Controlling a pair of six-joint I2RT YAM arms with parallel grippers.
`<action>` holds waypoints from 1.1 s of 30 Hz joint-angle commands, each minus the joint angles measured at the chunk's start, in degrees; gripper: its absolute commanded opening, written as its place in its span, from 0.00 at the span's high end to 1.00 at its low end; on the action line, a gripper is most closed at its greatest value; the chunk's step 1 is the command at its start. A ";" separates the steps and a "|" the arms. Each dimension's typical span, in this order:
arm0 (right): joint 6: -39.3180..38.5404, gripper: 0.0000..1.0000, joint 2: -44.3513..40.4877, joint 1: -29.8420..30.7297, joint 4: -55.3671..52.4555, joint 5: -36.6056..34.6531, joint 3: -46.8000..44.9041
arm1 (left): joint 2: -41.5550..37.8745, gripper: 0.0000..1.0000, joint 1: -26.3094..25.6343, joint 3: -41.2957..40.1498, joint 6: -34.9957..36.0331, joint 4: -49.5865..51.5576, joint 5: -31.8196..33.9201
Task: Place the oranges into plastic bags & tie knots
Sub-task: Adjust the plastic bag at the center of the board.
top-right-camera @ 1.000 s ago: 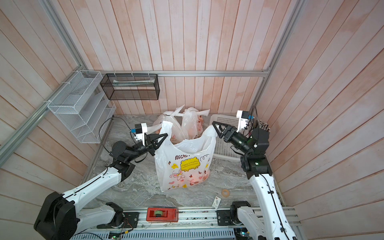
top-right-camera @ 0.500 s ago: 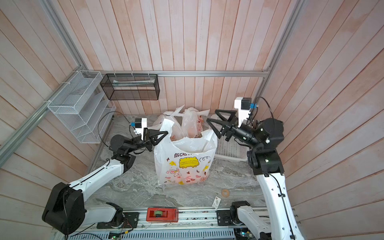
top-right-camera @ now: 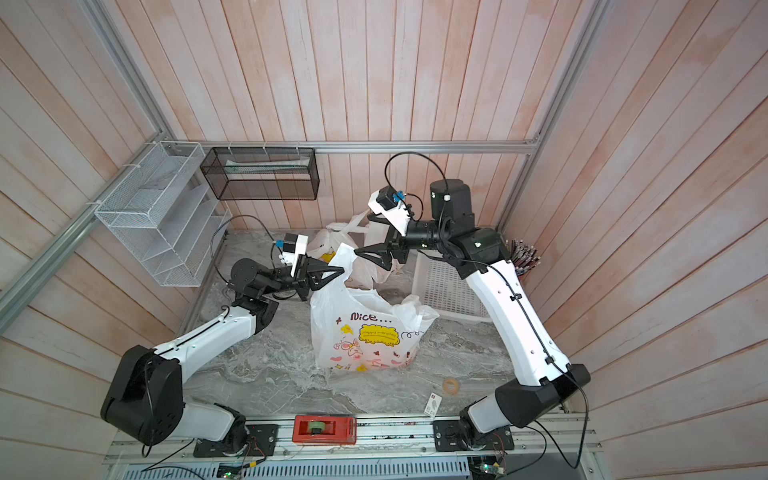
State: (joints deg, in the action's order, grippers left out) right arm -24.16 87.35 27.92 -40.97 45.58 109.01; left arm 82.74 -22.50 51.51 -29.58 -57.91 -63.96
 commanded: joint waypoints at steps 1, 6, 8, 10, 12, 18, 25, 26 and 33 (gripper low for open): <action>-4.95 0.11 4.05 2.16 -9.16 -2.91 3.59 | 0.82 1.00 0.21 1.67 0.43 -0.67 -1.88; -4.88 0.37 8.25 3.61 -11.54 0.88 6.70 | 1.31 1.00 0.19 2.12 0.40 -0.37 -1.62; -4.93 0.53 9.07 4.02 -12.02 2.22 7.45 | 1.63 1.00 0.24 2.10 0.36 -0.24 -1.28; -4.84 0.76 9.34 4.13 -12.20 3.50 7.95 | 1.85 1.00 0.26 2.09 0.32 -0.10 -0.86; -4.84 0.93 9.18 4.08 -12.30 4.14 8.16 | 1.87 0.98 0.22 1.76 0.53 0.02 -0.18; -4.24 1.00 6.62 3.94 -9.80 2.20 6.81 | 0.59 0.64 0.47 -1.07 3.06 2.78 3.22; -1.09 1.00 4.65 3.53 -5.04 0.36 5.25 | -0.11 0.56 0.37 -4.00 4.80 5.55 2.75; -0.25 1.00 4.65 3.39 -4.20 0.14 5.16 | -0.23 0.56 0.31 -4.36 4.87 5.60 2.58; 3.89 0.99 5.54 2.07 -1.35 0.07 5.90 | -2.12 0.70 -1.01 -5.43 9.79 11.20 5.57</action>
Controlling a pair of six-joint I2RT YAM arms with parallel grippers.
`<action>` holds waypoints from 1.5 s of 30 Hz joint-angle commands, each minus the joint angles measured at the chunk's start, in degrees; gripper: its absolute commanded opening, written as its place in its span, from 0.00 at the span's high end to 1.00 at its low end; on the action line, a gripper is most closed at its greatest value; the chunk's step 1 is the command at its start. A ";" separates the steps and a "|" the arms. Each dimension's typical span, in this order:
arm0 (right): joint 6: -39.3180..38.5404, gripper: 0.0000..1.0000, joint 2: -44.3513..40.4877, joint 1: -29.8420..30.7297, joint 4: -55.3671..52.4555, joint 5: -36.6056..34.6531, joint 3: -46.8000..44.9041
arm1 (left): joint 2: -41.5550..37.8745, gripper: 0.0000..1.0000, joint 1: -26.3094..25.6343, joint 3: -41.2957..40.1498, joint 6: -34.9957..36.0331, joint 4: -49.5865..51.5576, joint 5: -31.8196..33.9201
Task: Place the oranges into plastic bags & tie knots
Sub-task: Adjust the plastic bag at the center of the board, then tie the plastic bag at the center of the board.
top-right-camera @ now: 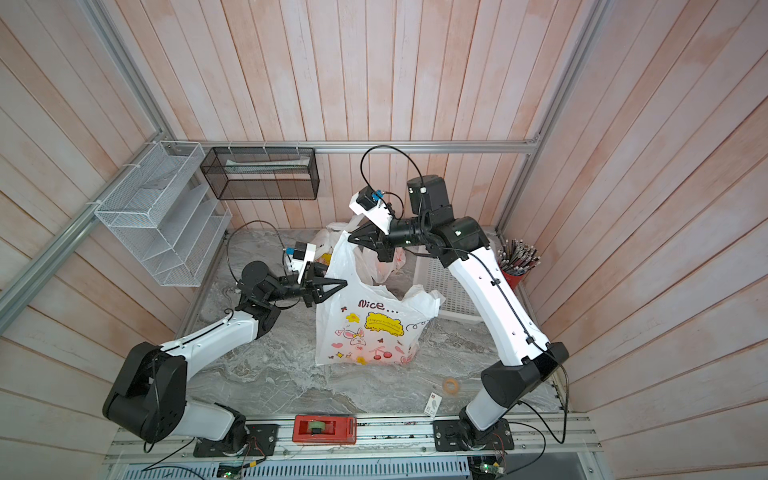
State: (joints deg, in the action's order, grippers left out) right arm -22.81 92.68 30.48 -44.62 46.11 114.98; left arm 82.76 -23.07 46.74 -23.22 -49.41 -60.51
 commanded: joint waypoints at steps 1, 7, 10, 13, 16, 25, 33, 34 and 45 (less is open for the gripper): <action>2.83 0.93 0.06 -0.83 2.26 -0.77 0.08 | -2.66 0.77 -0.40 -1.06 3.62 2.67 3.53; 10.28 0.50 -4.83 -8.85 7.02 -3.34 -3.67 | -5.14 0.96 2.17 -4.09 1.35 1.10 10.47; 15.72 0.38 -9.50 -15.46 12.07 -4.56 -8.85 | -5.60 0.98 3.80 -5.91 0.33 -0.04 10.80; 21.53 0.32 -14.77 -24.11 18.42 -4.02 -15.87 | -5.99 0.98 5.21 -7.65 -0.35 -0.70 11.51; 23.16 0.26 -19.69 -30.49 21.79 -4.44 -23.90 | -6.46 0.99 7.63 -9.81 -2.97 -3.58 12.00; 18.48 0.02 -35.96 -35.02 34.19 7.84 -54.28 | -7.61 1.00 10.85 -11.79 -3.94 -4.47 10.69; 15.73 0.02 -41.11 -29.92 43.73 13.13 -68.92 | -7.99 1.00 11.31 -12.10 -3.75 -4.25 10.76; 15.80 0.02 -40.61 -29.42 44.13 12.39 -69.34 | -8.06 1.00 11.35 -12.11 -3.80 -4.29 10.77; 15.38 0.02 -33.52 -23.60 46.24 10.96 -65.80 | -9.29 1.00 11.35 -12.37 -2.96 -2.50 10.96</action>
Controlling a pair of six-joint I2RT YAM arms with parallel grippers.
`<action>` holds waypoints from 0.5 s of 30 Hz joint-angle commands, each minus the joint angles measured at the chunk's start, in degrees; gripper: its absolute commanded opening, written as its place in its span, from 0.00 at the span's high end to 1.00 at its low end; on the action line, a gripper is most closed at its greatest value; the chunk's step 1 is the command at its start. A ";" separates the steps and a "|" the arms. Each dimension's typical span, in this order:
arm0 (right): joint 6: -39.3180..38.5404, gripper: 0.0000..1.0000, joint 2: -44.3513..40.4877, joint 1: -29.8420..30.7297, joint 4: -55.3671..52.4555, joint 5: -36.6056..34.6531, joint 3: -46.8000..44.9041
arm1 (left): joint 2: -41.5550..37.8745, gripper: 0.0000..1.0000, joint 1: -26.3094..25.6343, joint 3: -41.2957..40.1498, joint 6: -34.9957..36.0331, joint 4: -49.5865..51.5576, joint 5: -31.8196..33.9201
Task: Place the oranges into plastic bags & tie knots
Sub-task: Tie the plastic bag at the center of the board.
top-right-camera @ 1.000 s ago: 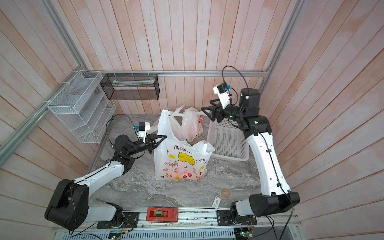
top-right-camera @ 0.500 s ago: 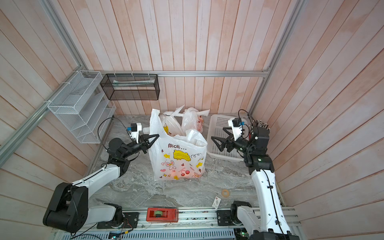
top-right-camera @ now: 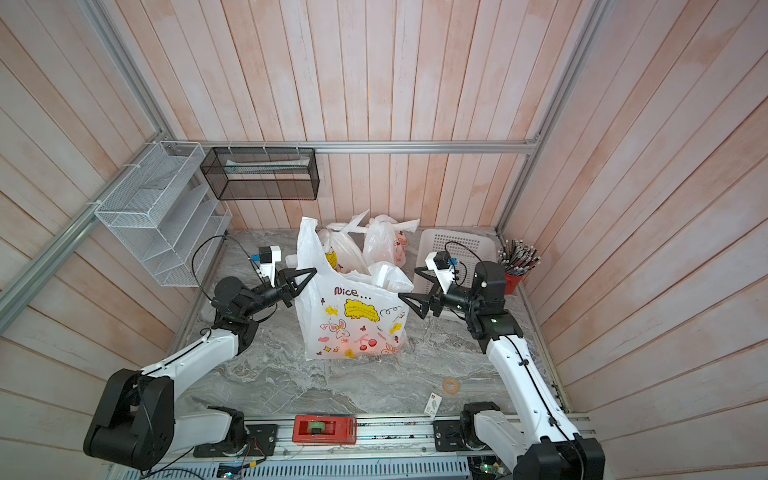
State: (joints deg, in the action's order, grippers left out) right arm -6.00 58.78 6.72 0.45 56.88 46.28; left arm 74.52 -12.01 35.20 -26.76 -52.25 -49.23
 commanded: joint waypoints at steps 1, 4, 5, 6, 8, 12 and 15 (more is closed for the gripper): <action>-2.17 0.02 0.04 0.07 -0.05 0.86 3.46 | -1.08 1.00 0.40 -0.84 0.64 0.55 -0.29; -2.20 0.02 -3.39 -1.49 -0.38 2.93 3.00 | -1.26 1.00 0.40 -1.03 0.89 1.16 0.46; -1.04 0.02 -4.77 -2.34 0.85 3.86 2.09 | -1.36 1.00 0.41 -1.18 0.92 1.35 1.07; 0.16 0.02 -6.31 -3.88 2.14 4.63 1.14 | -1.40 1.00 0.68 -1.43 1.01 1.39 1.69; 3.03 0.02 -8.28 -6.87 4.47 5.76 -0.80 | -1.42 1.00 1.19 -1.97 0.76 1.31 2.89; 6.23 0.02 -8.67 -11.45 7.27 5.27 -4.36 | -1.16 1.00 2.81 -3.16 -0.72 -0.16 3.13; 8.55 0.02 -6.58 -11.05 10.87 5.99 -6.58 | -0.86 1.00 3.20 -3.55 -1.16 -0.83 2.53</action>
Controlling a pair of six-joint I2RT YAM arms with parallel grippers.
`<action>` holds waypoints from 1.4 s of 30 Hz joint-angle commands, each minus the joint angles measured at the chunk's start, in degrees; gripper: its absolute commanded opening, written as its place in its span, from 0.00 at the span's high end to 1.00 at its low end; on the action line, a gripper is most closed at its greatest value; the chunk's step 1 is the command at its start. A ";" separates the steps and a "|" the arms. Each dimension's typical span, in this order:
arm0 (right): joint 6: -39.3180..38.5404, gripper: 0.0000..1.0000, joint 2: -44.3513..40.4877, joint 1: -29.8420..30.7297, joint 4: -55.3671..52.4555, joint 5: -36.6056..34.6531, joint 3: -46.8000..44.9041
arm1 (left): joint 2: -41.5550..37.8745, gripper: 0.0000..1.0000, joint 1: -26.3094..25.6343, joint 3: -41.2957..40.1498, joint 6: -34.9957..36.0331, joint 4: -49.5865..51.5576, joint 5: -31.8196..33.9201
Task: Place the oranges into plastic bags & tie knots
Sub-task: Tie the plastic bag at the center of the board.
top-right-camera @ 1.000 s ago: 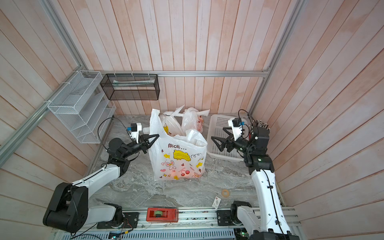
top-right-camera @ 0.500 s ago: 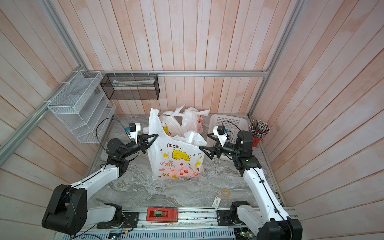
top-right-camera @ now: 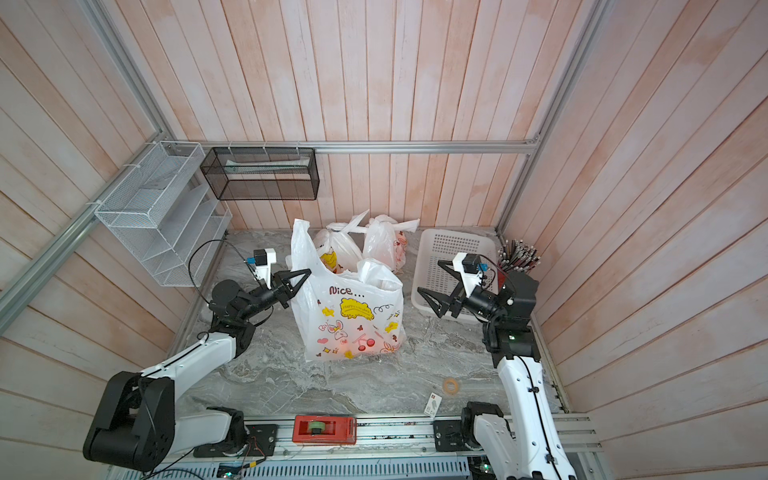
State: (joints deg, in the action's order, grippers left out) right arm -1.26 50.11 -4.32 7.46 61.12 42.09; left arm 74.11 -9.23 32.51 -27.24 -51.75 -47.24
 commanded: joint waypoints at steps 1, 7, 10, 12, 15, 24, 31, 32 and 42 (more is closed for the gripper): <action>4.00 0.02 2.99 0.41 4.65 2.15 -2.69 | -0.42 1.00 0.45 -0.93 -0.73 -1.45 0.46; 0.11 0.02 9.15 7.60 4.68 0.90 -0.49 | -0.55 1.00 0.46 -0.96 -0.68 -1.52 0.07; -0.34 0.04 12.78 10.26 5.72 1.07 1.34 | -0.46 1.00 0.50 -1.04 -0.62 -1.47 -0.04; -0.57 0.05 15.24 11.65 6.64 0.99 2.74 | -0.45 1.00 0.51 -0.96 -0.70 -1.54 -0.21; -0.80 0.06 18.65 13.78 7.72 2.67 5.08 | -0.58 1.00 0.50 -1.00 -0.88 -1.44 -0.45; -1.47 0.07 27.25 19.00 9.54 3.31 11.23 | -0.55 1.00 0.47 -0.86 -0.90 -1.34 -1.07; -0.96 0.05 33.00 21.77 10.99 4.50 15.62 | -0.63 1.00 0.48 -0.74 -1.06 -1.46 -2.05; -0.87 0.05 33.73 22.15 11.24 4.62 16.28 | -0.65 1.00 0.49 -0.71 -1.06 -1.38 -2.19; -1.33 0.03 38.47 25.87 11.79 7.42 22.13 | -0.78 1.00 0.51 -0.65 -1.14 -1.11 -2.57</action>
State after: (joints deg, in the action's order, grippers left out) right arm -2.07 87.61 20.73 18.22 66.74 62.00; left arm 74.11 -8.99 32.34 -27.90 -51.90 -48.71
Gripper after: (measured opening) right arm 0.975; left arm 0.048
